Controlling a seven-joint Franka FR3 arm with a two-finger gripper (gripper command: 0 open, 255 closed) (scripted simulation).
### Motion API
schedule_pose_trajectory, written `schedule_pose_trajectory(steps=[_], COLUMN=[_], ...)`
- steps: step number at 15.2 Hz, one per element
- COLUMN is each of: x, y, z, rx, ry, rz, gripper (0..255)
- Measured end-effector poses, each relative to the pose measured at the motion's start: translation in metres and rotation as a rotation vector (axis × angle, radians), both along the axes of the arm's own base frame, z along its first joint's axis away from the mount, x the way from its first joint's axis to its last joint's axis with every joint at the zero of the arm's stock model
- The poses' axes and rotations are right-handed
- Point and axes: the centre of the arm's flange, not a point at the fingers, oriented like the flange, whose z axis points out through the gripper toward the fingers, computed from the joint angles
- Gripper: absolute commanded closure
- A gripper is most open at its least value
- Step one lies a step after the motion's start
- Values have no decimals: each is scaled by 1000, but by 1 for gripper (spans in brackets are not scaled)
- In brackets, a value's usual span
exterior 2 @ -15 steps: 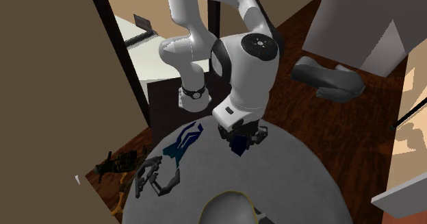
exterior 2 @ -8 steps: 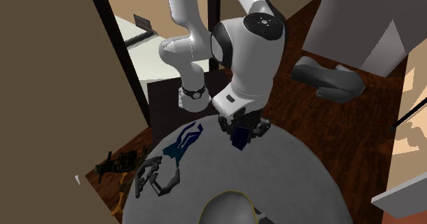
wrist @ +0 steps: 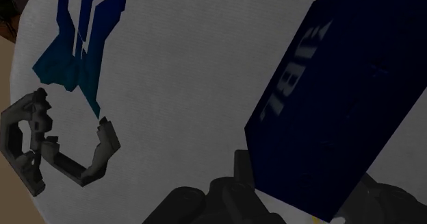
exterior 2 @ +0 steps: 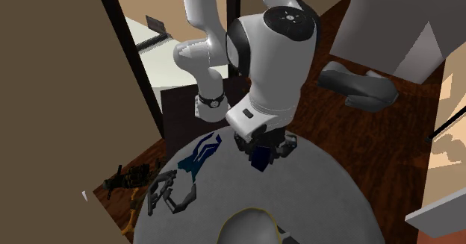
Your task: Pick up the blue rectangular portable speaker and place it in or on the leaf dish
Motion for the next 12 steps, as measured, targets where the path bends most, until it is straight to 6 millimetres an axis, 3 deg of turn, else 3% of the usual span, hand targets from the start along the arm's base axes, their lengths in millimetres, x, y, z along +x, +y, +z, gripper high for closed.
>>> schedule_pose_trajectory(steps=[12], x=[133], y=[-79], z=[17], rx=[0], ry=[1], rz=[0], gripper=[255])
